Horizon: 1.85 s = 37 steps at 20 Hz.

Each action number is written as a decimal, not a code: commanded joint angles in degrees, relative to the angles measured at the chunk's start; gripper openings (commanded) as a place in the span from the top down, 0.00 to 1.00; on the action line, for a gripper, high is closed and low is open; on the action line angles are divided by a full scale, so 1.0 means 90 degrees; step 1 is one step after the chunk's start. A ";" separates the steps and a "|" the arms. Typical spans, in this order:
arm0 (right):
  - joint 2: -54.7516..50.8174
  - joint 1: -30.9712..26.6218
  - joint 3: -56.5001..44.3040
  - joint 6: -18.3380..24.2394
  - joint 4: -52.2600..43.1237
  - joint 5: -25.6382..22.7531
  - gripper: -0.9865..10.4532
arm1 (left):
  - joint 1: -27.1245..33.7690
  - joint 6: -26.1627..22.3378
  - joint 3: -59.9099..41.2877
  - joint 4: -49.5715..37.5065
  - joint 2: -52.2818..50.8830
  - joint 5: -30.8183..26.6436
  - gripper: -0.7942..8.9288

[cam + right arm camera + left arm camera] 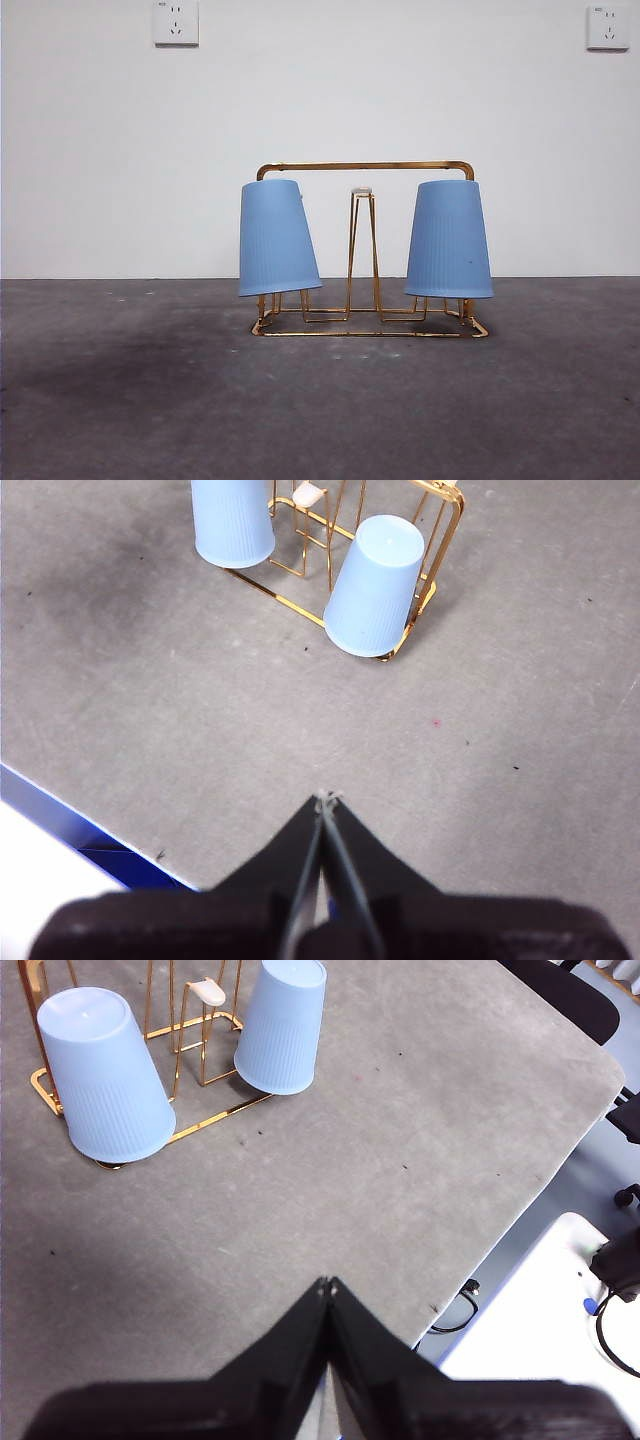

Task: Pick up cup 1,put cup 1 in the cup rack,pick up cup 2,put cup 2 in the cup rack

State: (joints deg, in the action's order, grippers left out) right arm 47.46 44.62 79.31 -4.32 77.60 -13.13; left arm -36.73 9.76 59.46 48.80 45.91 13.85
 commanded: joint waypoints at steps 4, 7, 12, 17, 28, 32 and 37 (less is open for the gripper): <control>0.0002 0.0000 -0.0051 -0.0070 0.0143 0.0007 0.91 | -0.0007 -0.0024 -0.0002 -0.0143 0.0117 -0.0070 0.92; 0.0002 0.0000 -0.0051 -0.0070 0.0143 0.0007 0.91 | 0.0046 -0.0364 -0.0002 -0.0826 0.0146 -0.1280 0.92; 0.0002 0.0000 -0.0051 -0.0070 0.0143 0.0007 0.91 | 0.0583 -0.2028 -0.0019 -0.2123 -0.0109 -0.2035 0.92; 0.0002 0.0000 -0.0051 -0.0070 0.0143 0.0007 0.91 | 0.2242 -0.2977 -0.0585 -0.2868 -0.1127 -0.1324 0.92; 0.0002 0.0000 -0.0051 -0.0070 0.0143 0.0007 0.91 | 0.3927 -0.2203 -0.5450 -0.5051 -0.3988 -0.1348 0.92; 0.0002 0.0000 -0.0051 -0.0070 0.0143 0.0007 0.91 | 0.4048 -0.1802 -0.6334 -0.5047 -0.4512 -0.1350 0.92; 0.0002 0.0000 -0.0051 -0.0070 0.0143 0.0005 0.91 | 0.4048 -0.1681 -0.6560 -0.4342 -0.5078 -0.1375 0.92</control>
State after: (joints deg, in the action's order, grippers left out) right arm 47.51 44.62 79.31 -4.32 77.62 -13.10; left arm -0.49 -6.04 1.04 9.91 0.36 1.65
